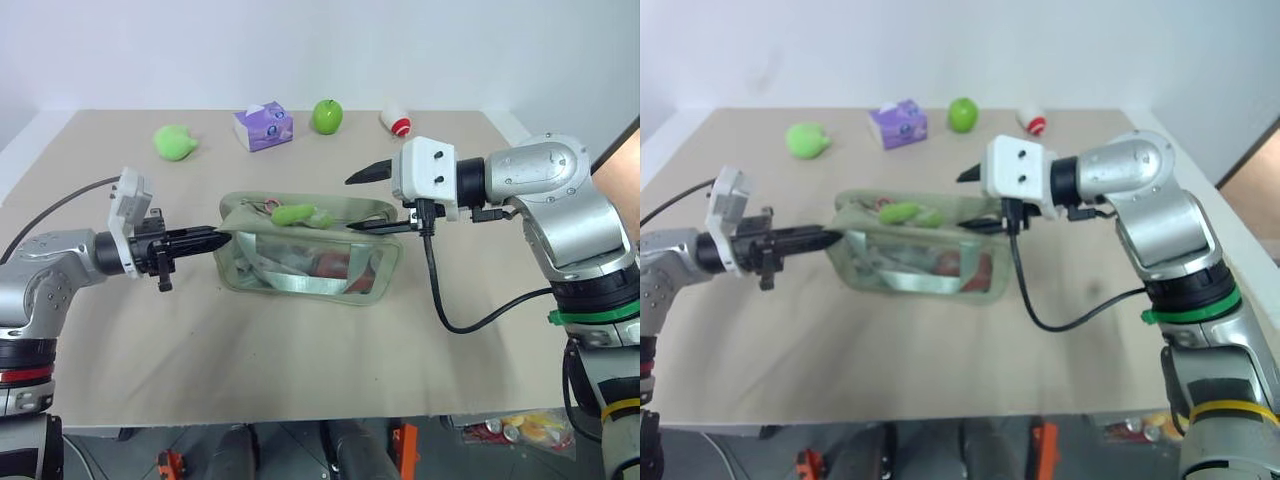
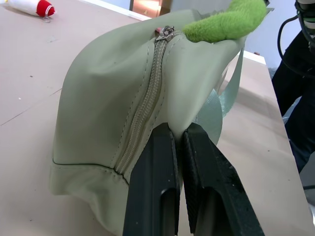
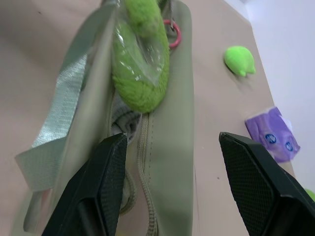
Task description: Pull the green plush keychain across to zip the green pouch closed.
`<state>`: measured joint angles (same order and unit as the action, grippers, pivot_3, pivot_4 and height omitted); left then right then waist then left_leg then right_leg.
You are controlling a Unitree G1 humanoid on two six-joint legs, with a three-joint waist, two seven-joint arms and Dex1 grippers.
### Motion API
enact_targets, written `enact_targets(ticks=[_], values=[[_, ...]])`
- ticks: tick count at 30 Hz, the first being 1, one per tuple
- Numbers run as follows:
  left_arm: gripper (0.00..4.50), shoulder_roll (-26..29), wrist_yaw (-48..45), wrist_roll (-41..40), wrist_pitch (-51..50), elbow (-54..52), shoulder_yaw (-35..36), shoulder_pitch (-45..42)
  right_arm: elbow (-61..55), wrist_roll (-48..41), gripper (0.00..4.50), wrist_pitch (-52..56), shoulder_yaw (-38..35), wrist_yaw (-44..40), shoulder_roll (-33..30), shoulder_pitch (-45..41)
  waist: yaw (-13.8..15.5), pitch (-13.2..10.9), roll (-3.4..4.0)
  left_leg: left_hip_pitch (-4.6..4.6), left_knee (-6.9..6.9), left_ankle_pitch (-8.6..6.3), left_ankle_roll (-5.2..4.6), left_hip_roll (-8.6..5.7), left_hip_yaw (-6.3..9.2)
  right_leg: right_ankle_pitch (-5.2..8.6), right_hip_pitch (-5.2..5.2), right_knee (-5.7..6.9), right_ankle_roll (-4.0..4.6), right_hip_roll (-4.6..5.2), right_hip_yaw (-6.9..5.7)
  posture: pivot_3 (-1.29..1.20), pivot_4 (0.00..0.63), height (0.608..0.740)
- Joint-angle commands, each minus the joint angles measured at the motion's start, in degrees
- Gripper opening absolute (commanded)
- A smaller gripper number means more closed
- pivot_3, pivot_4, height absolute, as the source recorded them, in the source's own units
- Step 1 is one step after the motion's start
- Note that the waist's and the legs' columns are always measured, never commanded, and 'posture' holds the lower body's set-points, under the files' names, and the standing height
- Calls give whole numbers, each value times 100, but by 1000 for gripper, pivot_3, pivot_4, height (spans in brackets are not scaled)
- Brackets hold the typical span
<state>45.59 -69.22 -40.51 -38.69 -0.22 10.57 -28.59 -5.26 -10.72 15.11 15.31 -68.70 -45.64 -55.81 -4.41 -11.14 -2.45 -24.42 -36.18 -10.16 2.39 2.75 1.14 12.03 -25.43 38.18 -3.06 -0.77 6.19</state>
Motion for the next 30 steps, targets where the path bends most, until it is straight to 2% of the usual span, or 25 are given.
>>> enact_targets(ticks=[1,9,25,26,27,30], values=[[0,10,28,-110,69,-176,190,29,38,20,3067,-163,-112,-181,73,-289,1,0,0,0,0,0,0,0,2,0,0,0,0,0,-2,0,150,740],[0,-15,72,-154,81,-182,207,57,339,63,3067,-223,48,-584,469,-575,-3,0,0,2,-1,0,0,0,1,-3,2,0,-1,0,-2,0,150,740],[0,-56,184,-214,113,-221,275,125,1395,513,3067,-739,247,-702,1346,-1071,1,-1,1,1,0,0,0,1,3,-2,3,1,1,0,-5,0,150,740],[0,-54,189,-217,111,-228,285,132,1425,507,2541,-712,231,-705,1374,-1085,1,-1,1,1,0,0,0,0,3,-2,3,1,1,0,-5,0,150,740],[0,-52,193,-220,108,-234,290,138,1448,483,2367,-715,206,-727,1394,-1088,1,-1,1,1,0,0,0,0,3,-3,3,1,1,0,-5,0,150,740],[0,-50,206,-226,103,-241,309,150,1478,420,1261,-713,150,-789,1438,-1084,0,-1,1,2,0,0,0,1,3,-3,3,1,1,0,-5,0,150,740]])
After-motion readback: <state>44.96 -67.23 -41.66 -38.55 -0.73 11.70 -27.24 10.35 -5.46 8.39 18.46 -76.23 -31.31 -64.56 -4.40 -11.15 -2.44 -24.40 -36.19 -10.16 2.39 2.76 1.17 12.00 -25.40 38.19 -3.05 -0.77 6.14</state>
